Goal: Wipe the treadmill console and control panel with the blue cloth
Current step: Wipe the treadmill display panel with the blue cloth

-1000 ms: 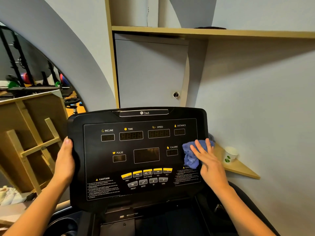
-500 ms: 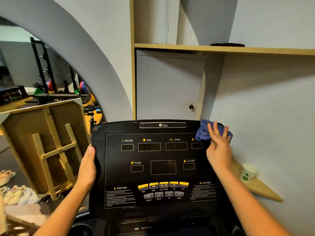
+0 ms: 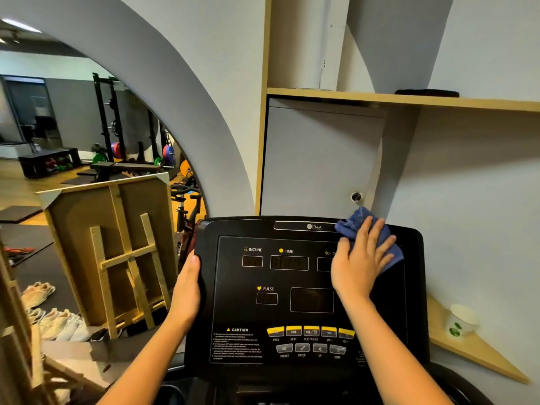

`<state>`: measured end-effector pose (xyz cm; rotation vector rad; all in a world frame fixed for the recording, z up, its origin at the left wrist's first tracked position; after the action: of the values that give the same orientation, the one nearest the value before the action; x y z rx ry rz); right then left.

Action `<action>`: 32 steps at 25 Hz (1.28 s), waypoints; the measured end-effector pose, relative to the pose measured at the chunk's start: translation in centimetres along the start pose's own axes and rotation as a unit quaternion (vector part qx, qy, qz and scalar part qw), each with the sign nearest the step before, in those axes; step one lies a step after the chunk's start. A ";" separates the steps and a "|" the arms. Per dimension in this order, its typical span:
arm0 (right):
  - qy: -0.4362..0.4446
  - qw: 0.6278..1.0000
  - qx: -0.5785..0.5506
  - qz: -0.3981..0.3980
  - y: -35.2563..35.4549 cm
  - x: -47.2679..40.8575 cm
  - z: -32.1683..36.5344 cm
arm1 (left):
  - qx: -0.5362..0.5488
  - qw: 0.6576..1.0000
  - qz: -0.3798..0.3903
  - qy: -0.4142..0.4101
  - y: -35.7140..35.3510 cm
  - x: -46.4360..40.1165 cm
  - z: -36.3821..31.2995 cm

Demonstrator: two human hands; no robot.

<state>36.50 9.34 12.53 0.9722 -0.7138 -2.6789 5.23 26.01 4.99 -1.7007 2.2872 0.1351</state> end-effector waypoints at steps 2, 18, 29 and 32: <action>0.010 1.000 0.007 0.005 -1.0 1.2 1.9 | 0.007 1.000 0.007 -0.002 0.2 -0.2 0.4; 0.179 0.977 0.094 0.061 -7.6 9.2 13.5 | 0.031 0.999 0.030 -0.001 0.2 -0.1 -0.2; 0.392 0.899 0.122 0.153 -10.6 15.3 18.5 | 0.045 0.991 0.118 0.045 1.3 -0.2 -0.2; 0.412 0.887 0.114 0.172 -10.7 17.0 18.1 | 0.043 0.993 0.096 0.061 1.6 -0.2 -0.3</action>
<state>11.61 19.48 9.84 1.6809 -0.8807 -1.6503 3.67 26.57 5.17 -1.4834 2.5042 -0.0303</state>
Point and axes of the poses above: each hand's wrist, its own x-axis away from the middle knuckle, its own y-axis out of the back of the hand, z = x × y, the point moved 8 cm from there along -x, towards the middle knuckle, and after that the axes turned 3 degrees about -y, right-handed, at the moved point
